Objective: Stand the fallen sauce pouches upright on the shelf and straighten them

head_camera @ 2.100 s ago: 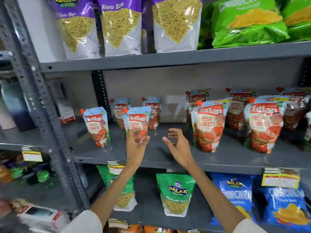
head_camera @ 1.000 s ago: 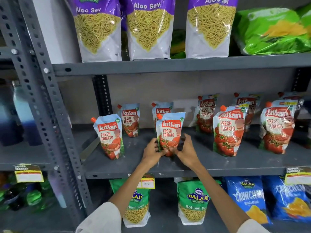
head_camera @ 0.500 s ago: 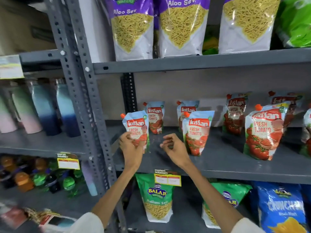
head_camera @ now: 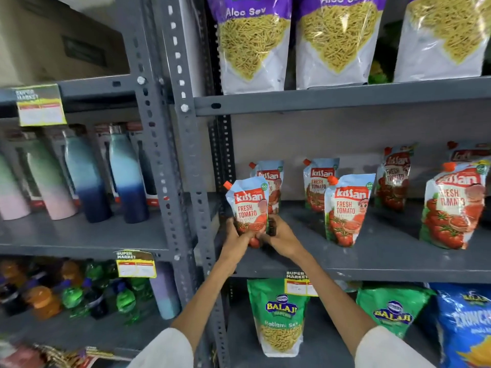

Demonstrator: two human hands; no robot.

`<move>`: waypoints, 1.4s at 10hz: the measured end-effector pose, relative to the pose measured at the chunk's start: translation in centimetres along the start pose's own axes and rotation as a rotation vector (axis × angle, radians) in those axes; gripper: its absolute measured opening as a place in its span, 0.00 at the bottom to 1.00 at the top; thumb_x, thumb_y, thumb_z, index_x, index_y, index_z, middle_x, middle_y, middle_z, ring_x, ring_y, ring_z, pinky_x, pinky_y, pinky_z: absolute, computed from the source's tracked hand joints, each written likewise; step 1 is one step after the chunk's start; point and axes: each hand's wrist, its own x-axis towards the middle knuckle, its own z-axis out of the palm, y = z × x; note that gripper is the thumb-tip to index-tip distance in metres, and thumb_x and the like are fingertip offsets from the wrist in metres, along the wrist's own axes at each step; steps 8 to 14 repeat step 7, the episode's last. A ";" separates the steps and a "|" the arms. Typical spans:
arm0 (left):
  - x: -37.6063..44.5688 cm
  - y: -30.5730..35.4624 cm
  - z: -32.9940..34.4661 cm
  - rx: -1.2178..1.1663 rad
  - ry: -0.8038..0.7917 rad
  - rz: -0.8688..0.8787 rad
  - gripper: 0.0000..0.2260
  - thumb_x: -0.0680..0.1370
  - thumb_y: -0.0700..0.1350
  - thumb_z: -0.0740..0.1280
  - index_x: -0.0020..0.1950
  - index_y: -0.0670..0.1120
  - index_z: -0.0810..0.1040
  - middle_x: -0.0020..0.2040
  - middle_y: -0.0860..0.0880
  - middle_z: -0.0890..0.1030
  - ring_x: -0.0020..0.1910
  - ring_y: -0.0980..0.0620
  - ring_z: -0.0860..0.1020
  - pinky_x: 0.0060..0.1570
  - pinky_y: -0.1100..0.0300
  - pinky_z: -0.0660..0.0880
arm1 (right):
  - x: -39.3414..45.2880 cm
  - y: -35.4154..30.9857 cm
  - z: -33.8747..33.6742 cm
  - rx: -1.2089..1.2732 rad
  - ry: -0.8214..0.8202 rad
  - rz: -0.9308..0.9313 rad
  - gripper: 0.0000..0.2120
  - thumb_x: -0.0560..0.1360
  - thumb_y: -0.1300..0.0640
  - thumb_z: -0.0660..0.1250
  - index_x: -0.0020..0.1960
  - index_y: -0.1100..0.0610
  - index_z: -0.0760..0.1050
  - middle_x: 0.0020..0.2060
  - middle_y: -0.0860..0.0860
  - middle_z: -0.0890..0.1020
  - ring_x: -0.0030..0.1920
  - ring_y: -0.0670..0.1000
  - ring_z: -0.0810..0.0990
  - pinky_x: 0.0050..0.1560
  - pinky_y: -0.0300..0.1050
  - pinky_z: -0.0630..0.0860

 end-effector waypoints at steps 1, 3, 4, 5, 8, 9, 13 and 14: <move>0.5 0.0 0.6 -0.001 -0.046 -0.017 0.24 0.65 0.46 0.75 0.57 0.55 0.70 0.56 0.54 0.81 0.56 0.54 0.79 0.54 0.60 0.74 | -0.2 0.5 -0.8 -0.031 0.031 0.016 0.24 0.72 0.64 0.73 0.64 0.61 0.69 0.58 0.58 0.81 0.59 0.55 0.80 0.64 0.54 0.76; 0.6 0.7 3.6 0.051 -0.150 0.045 0.21 0.69 0.42 0.75 0.57 0.55 0.71 0.59 0.52 0.81 0.61 0.51 0.79 0.66 0.49 0.75 | -1.0 1.9 -4.1 -0.112 0.085 0.033 0.22 0.73 0.64 0.72 0.64 0.62 0.68 0.57 0.57 0.82 0.58 0.54 0.80 0.62 0.57 0.76; 0.4 0.8 3.9 0.088 -0.135 0.051 0.22 0.72 0.42 0.74 0.62 0.53 0.70 0.62 0.51 0.81 0.63 0.51 0.78 0.66 0.48 0.74 | -1.3 1.8 -4.3 -0.101 0.072 0.042 0.23 0.74 0.64 0.71 0.65 0.63 0.67 0.59 0.58 0.81 0.60 0.55 0.79 0.64 0.57 0.75; 0.5 0.6 3.9 0.074 -0.120 0.050 0.22 0.73 0.41 0.74 0.62 0.53 0.70 0.63 0.50 0.81 0.63 0.51 0.78 0.67 0.46 0.74 | -1.3 2.1 -4.2 -0.108 0.080 0.045 0.22 0.75 0.64 0.70 0.66 0.62 0.67 0.60 0.57 0.80 0.61 0.54 0.79 0.65 0.56 0.75; -1.2 1.2 4.1 0.122 -0.034 0.105 0.30 0.73 0.44 0.75 0.72 0.49 0.66 0.72 0.46 0.74 0.73 0.46 0.71 0.73 0.45 0.68 | -2.0 1.4 -4.4 -0.129 0.085 0.043 0.29 0.74 0.58 0.72 0.70 0.62 0.64 0.63 0.57 0.80 0.63 0.56 0.78 0.65 0.55 0.74; -1.2 1.2 4.1 0.122 -0.034 0.105 0.30 0.73 0.44 0.75 0.72 0.49 0.66 0.72 0.46 0.74 0.73 0.46 0.71 0.73 0.45 0.68 | -2.0 1.4 -4.4 -0.129 0.085 0.043 0.29 0.74 0.58 0.72 0.70 0.62 0.64 0.63 0.57 0.80 0.63 0.56 0.78 0.65 0.55 0.74; -1.2 1.2 4.1 0.122 -0.034 0.105 0.30 0.73 0.44 0.75 0.72 0.49 0.66 0.72 0.46 0.74 0.73 0.46 0.71 0.73 0.45 0.68 | -2.0 1.4 -4.4 -0.129 0.085 0.043 0.29 0.74 0.58 0.72 0.70 0.62 0.64 0.63 0.57 0.80 0.63 0.56 0.78 0.65 0.55 0.74; -1.2 1.2 4.1 0.122 -0.034 0.105 0.30 0.73 0.44 0.75 0.72 0.49 0.66 0.72 0.46 0.74 0.73 0.46 0.71 0.73 0.45 0.68 | -2.0 1.4 -4.4 -0.129 0.085 0.043 0.29 0.74 0.58 0.72 0.70 0.62 0.64 0.63 0.57 0.80 0.63 0.56 0.78 0.65 0.55 0.74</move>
